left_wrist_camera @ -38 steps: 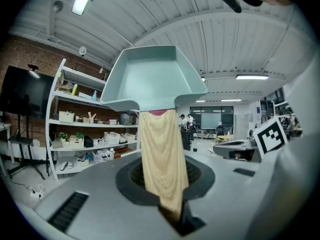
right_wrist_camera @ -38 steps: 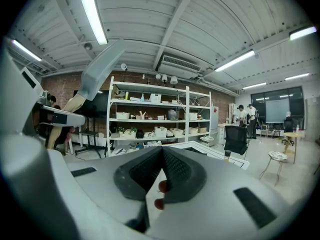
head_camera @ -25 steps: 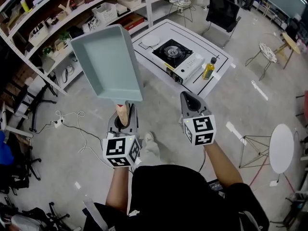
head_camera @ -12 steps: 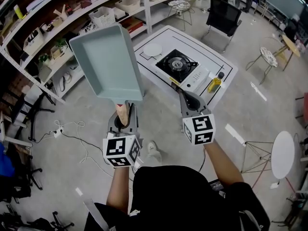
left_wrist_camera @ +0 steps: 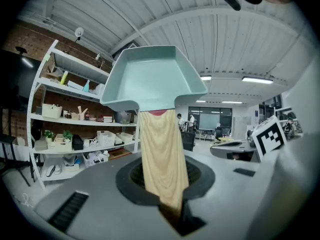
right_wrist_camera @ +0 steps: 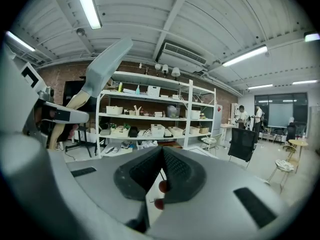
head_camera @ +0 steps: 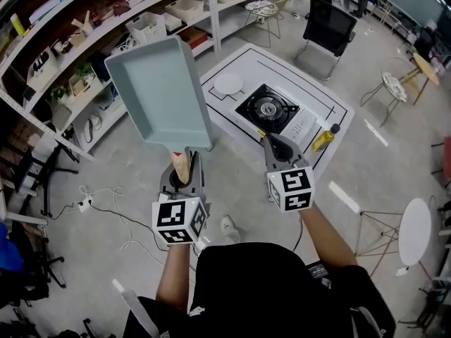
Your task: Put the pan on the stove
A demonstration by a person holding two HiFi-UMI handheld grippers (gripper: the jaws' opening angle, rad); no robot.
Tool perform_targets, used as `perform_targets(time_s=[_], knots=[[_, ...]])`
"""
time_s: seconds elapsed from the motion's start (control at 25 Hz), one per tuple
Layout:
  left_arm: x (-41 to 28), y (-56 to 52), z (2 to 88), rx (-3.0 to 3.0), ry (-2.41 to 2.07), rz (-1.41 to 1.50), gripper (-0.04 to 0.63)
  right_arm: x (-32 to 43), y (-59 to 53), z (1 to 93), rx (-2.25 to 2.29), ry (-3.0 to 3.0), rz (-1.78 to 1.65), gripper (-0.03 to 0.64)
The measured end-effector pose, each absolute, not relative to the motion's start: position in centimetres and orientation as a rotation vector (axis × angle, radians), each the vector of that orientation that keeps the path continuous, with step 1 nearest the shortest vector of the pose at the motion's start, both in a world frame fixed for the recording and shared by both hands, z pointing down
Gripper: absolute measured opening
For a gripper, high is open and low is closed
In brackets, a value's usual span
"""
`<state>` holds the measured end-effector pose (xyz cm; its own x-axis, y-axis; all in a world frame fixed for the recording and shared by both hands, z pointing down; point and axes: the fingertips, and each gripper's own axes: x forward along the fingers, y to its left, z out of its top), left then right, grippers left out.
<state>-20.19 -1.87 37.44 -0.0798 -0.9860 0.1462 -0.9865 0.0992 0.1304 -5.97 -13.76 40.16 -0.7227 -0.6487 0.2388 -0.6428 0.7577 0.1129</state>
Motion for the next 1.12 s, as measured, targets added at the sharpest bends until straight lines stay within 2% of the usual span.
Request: perform_targets(time_s=[0.64,1.12], knots=[[-27.7,-9.2,38.5,2.081,-2.096,0.090,0.058,-12.5,-20.0,40.2,1.099,-2.617,-0.056,0.002],[-28.7,-10.4,40.7,2.123,-2.005,0.122,0.060,-12.7,-20.8,41.7,1.186,-2.551,-0.037,0.002]])
